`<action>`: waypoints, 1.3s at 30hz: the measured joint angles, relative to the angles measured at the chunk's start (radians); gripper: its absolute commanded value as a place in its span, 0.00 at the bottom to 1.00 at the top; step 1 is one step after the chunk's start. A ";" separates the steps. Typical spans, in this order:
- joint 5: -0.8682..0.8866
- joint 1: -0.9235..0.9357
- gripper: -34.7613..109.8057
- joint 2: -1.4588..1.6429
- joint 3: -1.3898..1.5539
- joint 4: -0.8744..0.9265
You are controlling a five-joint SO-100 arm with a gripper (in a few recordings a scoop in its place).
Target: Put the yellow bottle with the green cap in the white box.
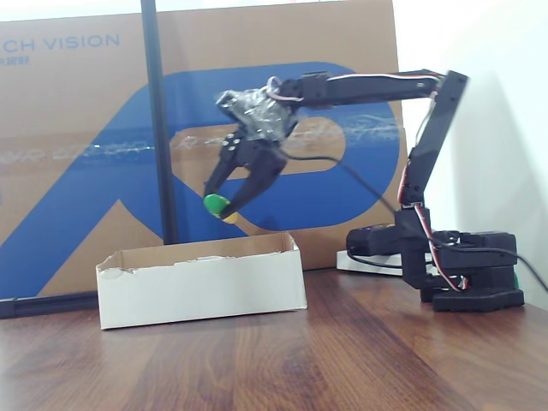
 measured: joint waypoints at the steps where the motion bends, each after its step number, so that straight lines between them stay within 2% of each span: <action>1: 0.002 0.017 0.34 -0.011 0.000 -0.005; 4: 0.002 0.043 0.41 -0.029 0.000 -0.006; 10: -0.012 0.048 0.41 -0.028 0.000 -0.006; 14: -0.012 0.028 0.27 -0.012 0.000 -0.006; 16: 0.000 0.021 0.24 0.035 0.006 -0.006; 26: 0.000 -0.209 0.24 0.514 0.255 0.060; 30: -0.028 -0.374 0.24 0.729 0.331 0.117; 39: -0.124 -0.635 0.24 1.266 0.773 0.164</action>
